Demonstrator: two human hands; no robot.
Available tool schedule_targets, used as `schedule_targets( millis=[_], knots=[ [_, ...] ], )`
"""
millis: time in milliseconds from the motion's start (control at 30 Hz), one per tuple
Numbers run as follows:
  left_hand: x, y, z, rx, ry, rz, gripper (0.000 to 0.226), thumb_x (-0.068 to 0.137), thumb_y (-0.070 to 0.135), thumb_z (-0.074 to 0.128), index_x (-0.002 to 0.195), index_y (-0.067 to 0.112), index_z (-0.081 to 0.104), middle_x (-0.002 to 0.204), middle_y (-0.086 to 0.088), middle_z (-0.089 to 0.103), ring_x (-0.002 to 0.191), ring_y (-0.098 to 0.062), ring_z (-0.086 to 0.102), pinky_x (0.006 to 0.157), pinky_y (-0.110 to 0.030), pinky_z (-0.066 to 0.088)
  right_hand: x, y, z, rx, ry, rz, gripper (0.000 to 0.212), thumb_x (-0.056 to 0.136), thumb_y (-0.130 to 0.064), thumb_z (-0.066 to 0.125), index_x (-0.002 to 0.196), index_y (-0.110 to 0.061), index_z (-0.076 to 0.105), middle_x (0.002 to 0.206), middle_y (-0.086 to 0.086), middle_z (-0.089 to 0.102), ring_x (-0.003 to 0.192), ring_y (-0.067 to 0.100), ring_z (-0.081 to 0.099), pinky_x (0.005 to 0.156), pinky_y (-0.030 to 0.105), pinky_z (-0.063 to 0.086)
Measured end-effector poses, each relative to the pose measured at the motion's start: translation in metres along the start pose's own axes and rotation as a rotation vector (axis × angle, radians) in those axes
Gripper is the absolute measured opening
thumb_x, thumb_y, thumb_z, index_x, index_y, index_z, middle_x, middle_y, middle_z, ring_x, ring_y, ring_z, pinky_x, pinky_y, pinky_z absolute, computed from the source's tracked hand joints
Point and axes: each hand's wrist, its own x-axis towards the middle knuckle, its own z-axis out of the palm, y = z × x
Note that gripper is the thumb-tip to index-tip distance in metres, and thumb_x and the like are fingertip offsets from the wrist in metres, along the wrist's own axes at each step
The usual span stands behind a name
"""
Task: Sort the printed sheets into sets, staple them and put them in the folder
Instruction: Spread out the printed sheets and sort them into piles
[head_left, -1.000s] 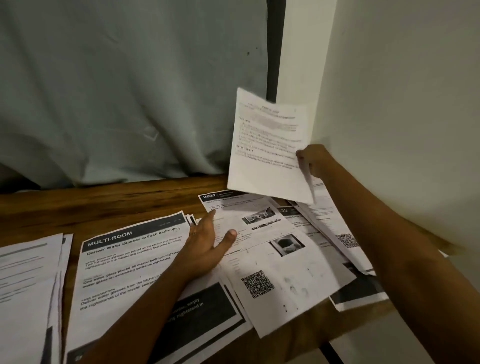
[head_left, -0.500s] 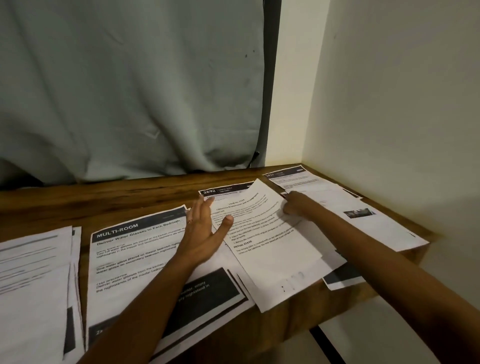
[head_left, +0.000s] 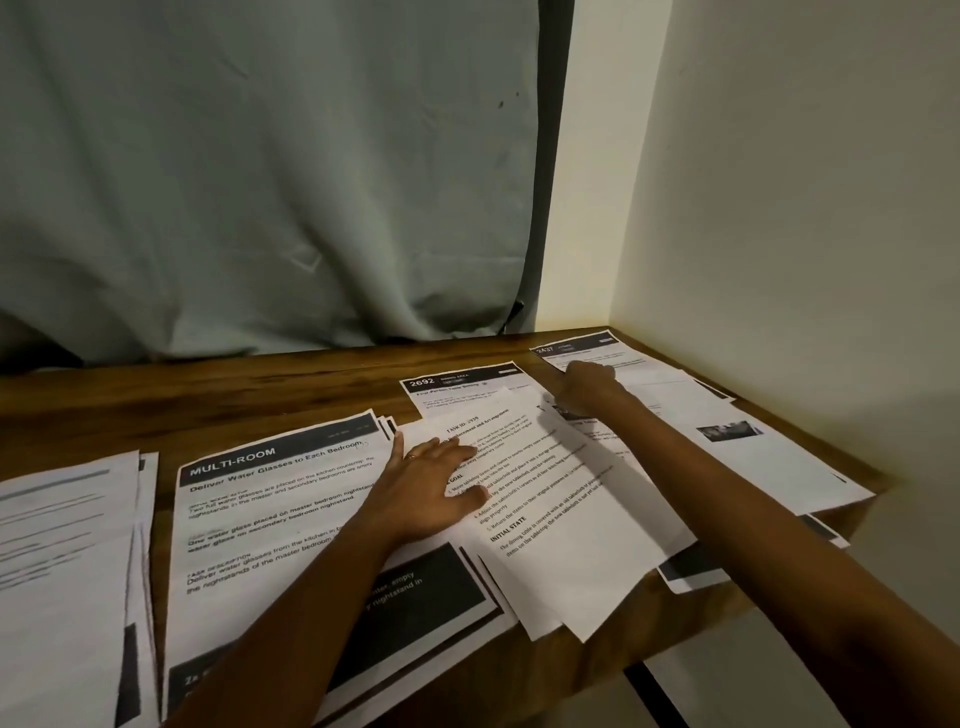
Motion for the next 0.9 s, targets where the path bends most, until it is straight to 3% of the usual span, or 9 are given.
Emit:
schedule_targets(
  millis=[133,300,500,567,667,900],
  knots=[
    [0.002,-0.003,-0.001,-0.018,-0.037,0.021,0.077,0.076,0.063,0.029,0.149,0.038,0.024,0.16,0.006,0.017,0.147,-0.014,0.011,0.116,-0.045,-0.017,0.021,-0.006,0.003,0.1,-0.057,-0.041,0.038,0.096,-0.024,0.054,0.122,0.004,0.055,0.122,0.019,0.061,0.111,0.032,0.058,0.089,0.032,0.043],
    [0.005,-0.003,-0.001,-0.006,-0.048,0.017,0.074,0.076,0.055,0.028,0.148,0.039,0.024,0.16,0.007,0.015,0.147,-0.014,0.009,0.113,-0.044,-0.019,0.039,-0.013,0.013,0.14,-0.082,0.035,0.043,0.097,-0.024,0.053,0.131,0.002,0.048,0.131,0.017,0.055,0.117,0.032,0.055,0.093,0.033,0.043],
    [0.007,-0.003,-0.001,-0.004,-0.067,0.009,0.071,0.078,0.053,0.025,0.147,0.04,0.024,0.16,0.008,0.014,0.147,-0.012,0.007,0.113,-0.045,-0.019,0.059,-0.023,0.011,0.093,-0.21,0.11,0.036,0.091,-0.009,0.057,0.124,0.005,0.051,0.125,0.019,0.057,0.094,0.027,0.053,0.081,0.03,0.042],
    [0.007,-0.004,0.0,0.011,-0.065,0.013,0.071,0.079,0.058,0.023,0.147,0.04,0.023,0.16,0.009,0.014,0.147,-0.012,0.007,0.115,-0.046,-0.017,0.064,-0.025,0.01,0.122,-0.244,0.141,0.041,0.092,-0.01,0.059,0.129,0.004,0.048,0.127,0.019,0.055,0.101,0.028,0.054,0.084,0.032,0.044],
    [0.007,-0.003,0.0,0.051,-0.088,0.02,0.078,0.077,0.07,0.02,0.148,0.039,0.02,0.16,0.008,0.012,0.148,-0.013,0.005,0.117,-0.05,-0.013,0.069,-0.024,0.01,0.253,-0.26,0.208,0.047,0.09,-0.014,0.064,0.131,0.002,0.045,0.129,0.018,0.054,0.114,0.032,0.054,0.089,0.036,0.045],
    [0.009,-0.009,0.003,0.069,-0.097,0.047,0.076,0.082,0.071,0.03,0.149,0.039,0.015,0.161,0.008,0.007,0.148,-0.014,0.002,0.116,-0.049,-0.016,0.081,-0.015,0.002,0.732,-0.052,0.119,0.03,0.088,-0.004,0.063,0.115,0.006,0.057,0.113,0.014,0.061,0.084,0.022,0.056,0.071,0.026,0.044]
  ],
)
